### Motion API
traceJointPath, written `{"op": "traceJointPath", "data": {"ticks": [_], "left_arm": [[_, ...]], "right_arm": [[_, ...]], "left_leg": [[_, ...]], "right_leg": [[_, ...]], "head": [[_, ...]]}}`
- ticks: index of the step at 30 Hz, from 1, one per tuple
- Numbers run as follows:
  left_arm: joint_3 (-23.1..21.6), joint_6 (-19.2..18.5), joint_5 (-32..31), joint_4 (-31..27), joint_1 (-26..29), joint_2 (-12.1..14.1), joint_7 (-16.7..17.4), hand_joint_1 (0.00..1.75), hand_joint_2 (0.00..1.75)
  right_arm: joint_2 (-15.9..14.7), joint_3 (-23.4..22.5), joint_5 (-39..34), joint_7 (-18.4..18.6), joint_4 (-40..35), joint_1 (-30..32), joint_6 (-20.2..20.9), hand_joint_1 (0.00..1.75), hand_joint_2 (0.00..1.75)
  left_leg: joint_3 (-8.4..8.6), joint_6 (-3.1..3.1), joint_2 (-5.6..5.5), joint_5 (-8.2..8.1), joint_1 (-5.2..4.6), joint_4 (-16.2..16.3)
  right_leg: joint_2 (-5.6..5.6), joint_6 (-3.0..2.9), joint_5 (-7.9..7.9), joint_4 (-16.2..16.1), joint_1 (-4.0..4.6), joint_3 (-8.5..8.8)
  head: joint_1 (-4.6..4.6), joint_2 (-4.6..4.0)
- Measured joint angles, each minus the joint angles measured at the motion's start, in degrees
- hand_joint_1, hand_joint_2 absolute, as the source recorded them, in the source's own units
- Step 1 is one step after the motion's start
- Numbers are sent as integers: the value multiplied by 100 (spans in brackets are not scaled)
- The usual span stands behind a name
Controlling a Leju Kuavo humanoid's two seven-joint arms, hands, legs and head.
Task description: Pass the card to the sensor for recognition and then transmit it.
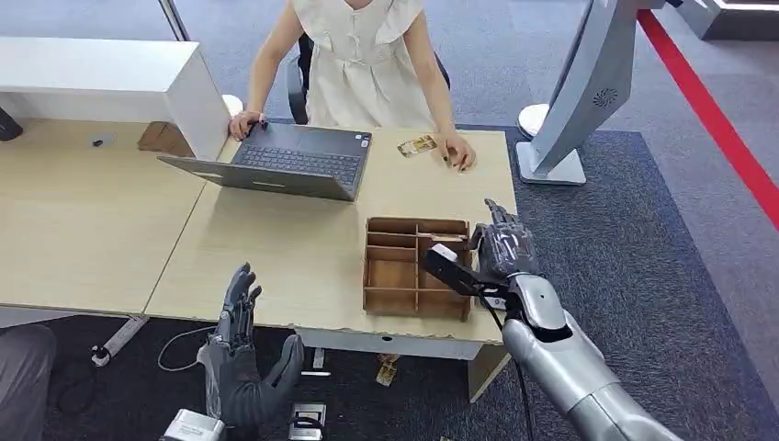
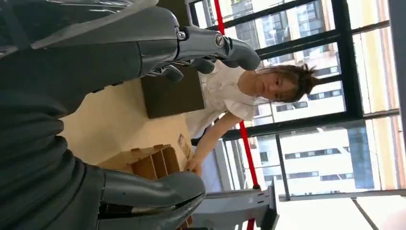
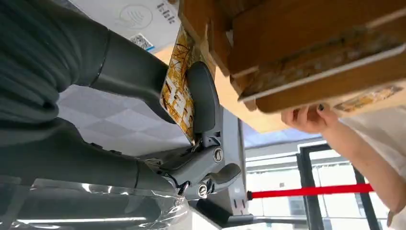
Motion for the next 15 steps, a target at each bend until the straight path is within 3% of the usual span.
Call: {"op": "traceJointPath", "data": {"ticks": [8, 12, 15], "left_arm": [[2, 2, -54, -17, -9, 0, 29, 0, 175], [-140, 2, 226, -13, -203, 4, 29, 0, 175], [-216, 2, 288, -9, -277, 18, 29, 0, 175]], "right_arm": [[-18, -20, 77, 145, -101, -1, -143, 175, 175], [-391, -282, 719, 711, -1294, 188, -3, 175, 175], [-542, -391, 741, 746, -1631, 285, 205, 175, 175]], "left_leg": [[2, 0, 1, 0, 0, 0], [4, 0, 2, 0, -2, 0], [4, 0, 2, -1, -2, 0]], "right_leg": [[0, 0, 0, 0, 0, 0], [1, 0, 0, -2, -1, 0], [3, 0, 0, -2, 0, 0]], "head": [[0, -2], [0, -2], [0, -2]]}}
